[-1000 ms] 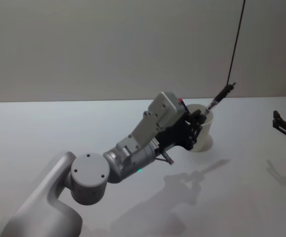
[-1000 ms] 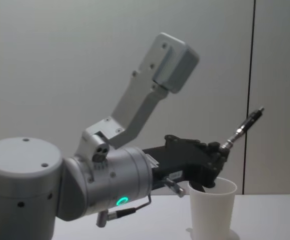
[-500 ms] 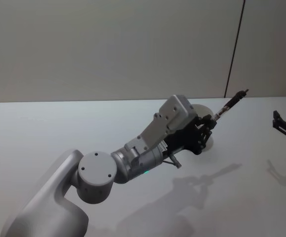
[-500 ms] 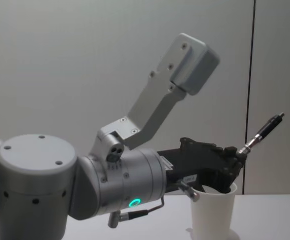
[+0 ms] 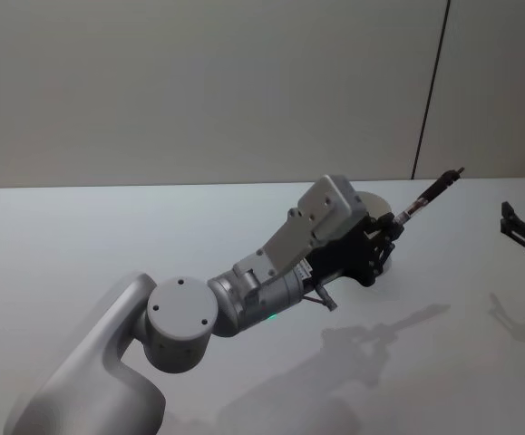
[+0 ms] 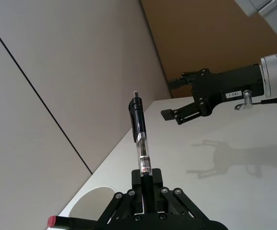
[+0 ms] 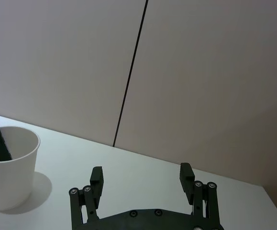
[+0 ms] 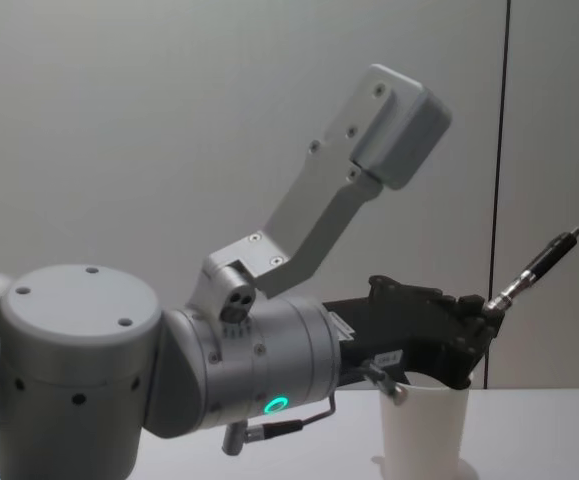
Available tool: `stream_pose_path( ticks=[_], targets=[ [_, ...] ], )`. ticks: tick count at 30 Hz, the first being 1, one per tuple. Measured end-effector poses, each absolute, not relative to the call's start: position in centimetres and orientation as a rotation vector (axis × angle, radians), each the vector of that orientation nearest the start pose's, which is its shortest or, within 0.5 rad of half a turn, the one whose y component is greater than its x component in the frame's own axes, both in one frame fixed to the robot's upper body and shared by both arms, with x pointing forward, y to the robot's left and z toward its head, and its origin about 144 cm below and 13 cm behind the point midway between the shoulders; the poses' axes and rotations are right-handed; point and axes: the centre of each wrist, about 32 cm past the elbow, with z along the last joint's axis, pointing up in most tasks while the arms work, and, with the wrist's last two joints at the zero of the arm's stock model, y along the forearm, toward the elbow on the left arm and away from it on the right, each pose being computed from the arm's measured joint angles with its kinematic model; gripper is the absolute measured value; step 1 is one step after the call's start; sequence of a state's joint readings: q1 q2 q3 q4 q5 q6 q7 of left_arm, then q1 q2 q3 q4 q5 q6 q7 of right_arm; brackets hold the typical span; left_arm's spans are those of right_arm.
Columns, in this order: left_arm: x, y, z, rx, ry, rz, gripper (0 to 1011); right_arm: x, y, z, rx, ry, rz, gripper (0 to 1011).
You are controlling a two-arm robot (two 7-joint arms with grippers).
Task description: Place the pen into the pen holder.
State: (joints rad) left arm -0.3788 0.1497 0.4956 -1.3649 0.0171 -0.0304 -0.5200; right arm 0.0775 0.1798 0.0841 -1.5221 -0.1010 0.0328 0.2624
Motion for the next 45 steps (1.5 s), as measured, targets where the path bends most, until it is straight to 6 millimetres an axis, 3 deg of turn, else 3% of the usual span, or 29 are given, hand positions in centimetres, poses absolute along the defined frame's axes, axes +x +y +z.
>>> stream_pose_path(
  ticks=[19, 45],
  targets=[
    [53.4, 13.0, 119.1, 0.173, -0.293, 0.598, 136, 46.8, -32.2, 117.4, -0.052, -0.111, -1.347, 1002],
    [53.4, 13.0, 119.1, 0.173, -0.293, 0.597, 136, 43.0, -35.2, 118.9, 0.074, 0.244, -1.185, 1001]
  ],
)
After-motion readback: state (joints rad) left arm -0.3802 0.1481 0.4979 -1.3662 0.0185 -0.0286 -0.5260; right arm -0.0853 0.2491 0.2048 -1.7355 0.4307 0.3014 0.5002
